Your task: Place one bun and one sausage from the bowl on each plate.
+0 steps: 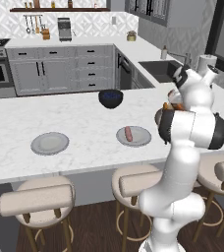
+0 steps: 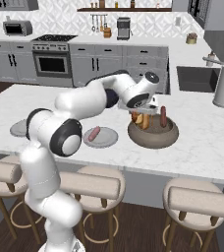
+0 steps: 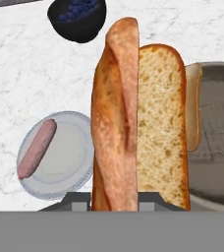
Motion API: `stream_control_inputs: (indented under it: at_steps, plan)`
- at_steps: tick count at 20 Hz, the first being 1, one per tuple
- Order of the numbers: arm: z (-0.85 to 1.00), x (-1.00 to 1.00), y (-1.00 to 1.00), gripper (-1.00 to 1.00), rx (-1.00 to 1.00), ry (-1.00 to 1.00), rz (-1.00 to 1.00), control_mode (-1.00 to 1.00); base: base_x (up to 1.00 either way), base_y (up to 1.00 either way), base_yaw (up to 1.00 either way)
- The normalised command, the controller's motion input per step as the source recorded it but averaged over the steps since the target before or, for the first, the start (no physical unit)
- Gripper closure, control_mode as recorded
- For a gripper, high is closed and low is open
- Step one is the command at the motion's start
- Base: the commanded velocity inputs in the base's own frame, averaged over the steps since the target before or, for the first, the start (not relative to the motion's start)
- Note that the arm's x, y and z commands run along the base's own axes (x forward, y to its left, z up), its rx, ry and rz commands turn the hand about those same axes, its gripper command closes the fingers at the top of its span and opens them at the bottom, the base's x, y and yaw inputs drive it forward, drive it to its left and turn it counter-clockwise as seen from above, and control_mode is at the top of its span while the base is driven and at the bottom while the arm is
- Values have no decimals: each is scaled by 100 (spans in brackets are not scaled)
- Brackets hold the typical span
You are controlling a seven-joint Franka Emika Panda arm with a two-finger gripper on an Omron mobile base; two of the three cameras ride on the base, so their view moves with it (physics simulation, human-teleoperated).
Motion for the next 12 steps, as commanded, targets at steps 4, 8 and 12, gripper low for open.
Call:
stream_control_inputs:
  at_steps: [4, 8, 12]
  plan:
    - [2, 2, 97, 100, -10, 1, -4, -100, 0, 0, 0]
    - [-5, 7, 64, 100, -1, 8, -6, -100, 0, 0, 0]
    - [-41, 4, 27, 100, 0, 11, -9, -100, 0, 0, 0]
